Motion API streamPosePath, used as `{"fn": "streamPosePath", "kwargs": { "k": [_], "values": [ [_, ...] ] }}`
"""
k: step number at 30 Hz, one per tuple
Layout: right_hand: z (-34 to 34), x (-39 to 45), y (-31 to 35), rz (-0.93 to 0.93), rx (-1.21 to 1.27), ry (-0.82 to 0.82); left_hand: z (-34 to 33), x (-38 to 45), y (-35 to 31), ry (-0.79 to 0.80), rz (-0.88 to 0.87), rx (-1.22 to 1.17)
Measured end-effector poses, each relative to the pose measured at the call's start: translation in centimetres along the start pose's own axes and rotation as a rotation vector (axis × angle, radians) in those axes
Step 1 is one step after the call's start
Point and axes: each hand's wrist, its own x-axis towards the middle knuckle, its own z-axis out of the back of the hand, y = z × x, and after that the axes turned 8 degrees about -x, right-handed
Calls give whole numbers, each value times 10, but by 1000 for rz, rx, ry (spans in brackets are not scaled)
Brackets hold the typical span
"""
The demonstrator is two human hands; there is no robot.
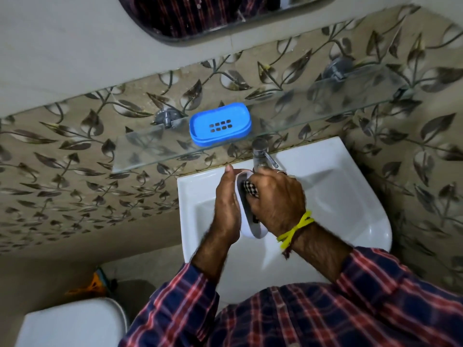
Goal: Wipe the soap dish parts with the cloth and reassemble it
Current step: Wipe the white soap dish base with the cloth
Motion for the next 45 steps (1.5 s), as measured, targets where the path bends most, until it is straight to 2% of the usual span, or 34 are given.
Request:
{"fn": "streamPosePath", "kwargs": {
  "k": [3,5,7,8,10,12,14,16,18,21,25,27,31,35,38,41,45],
  "values": [
    [1,6,5,-12,145,-31,-5,-3,-6,-24,-56,63],
    [2,3,2,134,253,24,-1,-3,-11,-36,-111,143],
    [-1,-5,-15,290,239,131,6,-2,-13,-35,-163,307],
    [-3,-8,-25,305,236,170,10,-2,-14,-39,-186,382],
    [0,-12,-41,138,330,103,17,-1,-19,-31,-170,463],
    [8,-8,-47,-116,420,-98,31,2,-21,-6,-153,549],
    [12,1,-47,-176,367,-206,34,0,-19,3,-218,732],
    [8,6,-36,-45,274,-178,26,-3,-12,-7,-298,970],
    [0,1,-23,179,182,-150,13,-8,-6,-50,-346,1095],
    [-5,-8,-17,406,41,-160,7,-10,-4,-154,-325,1067],
    [-10,-17,-27,593,-29,-48,15,-19,3,-219,-286,1059],
    [-14,-23,-32,573,22,-18,18,-26,7,-226,-303,1009],
    [-18,-24,-38,328,167,14,18,-31,7,-233,-340,936],
    [-14,-30,-13,513,151,13,19,-31,6,-229,-427,986],
    [-16,-22,-26,420,201,-44,21,-32,2,-232,-450,931],
    [-20,-23,-34,294,269,-7,19,-37,0,-243,-433,936],
    [-16,-27,-21,369,287,-12,17,-39,-2,-274,-500,891]
  ]
}}
